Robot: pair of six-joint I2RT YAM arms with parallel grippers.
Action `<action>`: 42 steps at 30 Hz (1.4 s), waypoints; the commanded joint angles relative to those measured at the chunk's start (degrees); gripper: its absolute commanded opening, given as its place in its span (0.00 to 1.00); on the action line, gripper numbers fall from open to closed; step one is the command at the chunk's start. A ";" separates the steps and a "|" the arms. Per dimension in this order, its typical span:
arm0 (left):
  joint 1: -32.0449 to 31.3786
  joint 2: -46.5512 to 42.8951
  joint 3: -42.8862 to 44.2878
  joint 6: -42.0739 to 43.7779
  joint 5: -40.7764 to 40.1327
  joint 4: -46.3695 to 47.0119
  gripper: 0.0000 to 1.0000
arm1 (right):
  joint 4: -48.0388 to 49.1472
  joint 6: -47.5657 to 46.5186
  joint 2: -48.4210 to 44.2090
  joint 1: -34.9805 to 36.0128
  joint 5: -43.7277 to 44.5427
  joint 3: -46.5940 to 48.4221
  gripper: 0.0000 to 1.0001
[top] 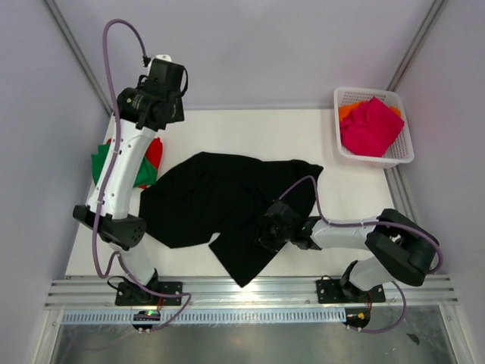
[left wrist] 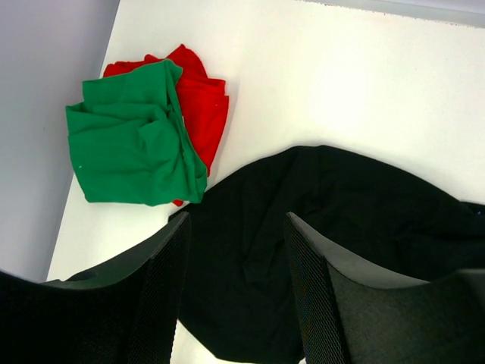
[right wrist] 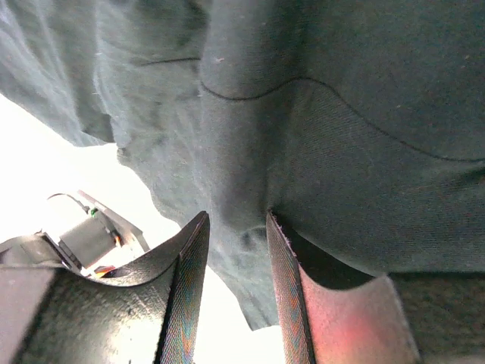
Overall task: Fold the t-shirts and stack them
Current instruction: Flatten out the tshirt
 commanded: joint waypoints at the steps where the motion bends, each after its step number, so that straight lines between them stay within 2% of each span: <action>1: -0.13 -2.24 1.68 1.06 0.91 0.72 0.56 | -33.63 2.36 4.48 3.80 3.32 -7.34 0.43; 6: -0.05 -2.94 1.59 1.15 1.09 0.90 0.56 | -39.97 7.62 3.42 5.55 3.94 -4.97 0.43; 9: -0.05 -3.82 0.71 1.41 1.26 1.51 0.56 | -46.03 9.83 3.42 6.17 7.18 -0.84 0.43; 18: -0.05 -4.61 -0.17 1.59 0.83 1.78 0.57 | -60.44 6.59 -4.31 10.39 25.29 17.61 0.43; 24: -0.13 -4.79 -0.26 1.59 -0.75 1.60 0.57 | -68.37 2.90 -0.36 10.39 31.54 26.67 0.43; 28: -0.13 -5.14 -0.26 1.76 -1.72 1.69 0.57 | -68.28 0.70 2.72 10.39 31.98 29.75 0.43; 31: -0.13 -5.23 -0.43 1.59 -1.90 1.60 0.57 | -65.39 -3.67 1.50 10.39 35.13 31.86 0.43; 37: -0.13 -5.49 -2.19 0.45 -0.76 2.13 0.57 | -50.38 -16.68 -3.34 10.13 40.85 32.92 0.43; 42: -0.05 -5.67 -2.19 0.10 -1.02 1.95 0.57 | -47.19 -19.61 2.35 9.42 39.10 33.18 0.43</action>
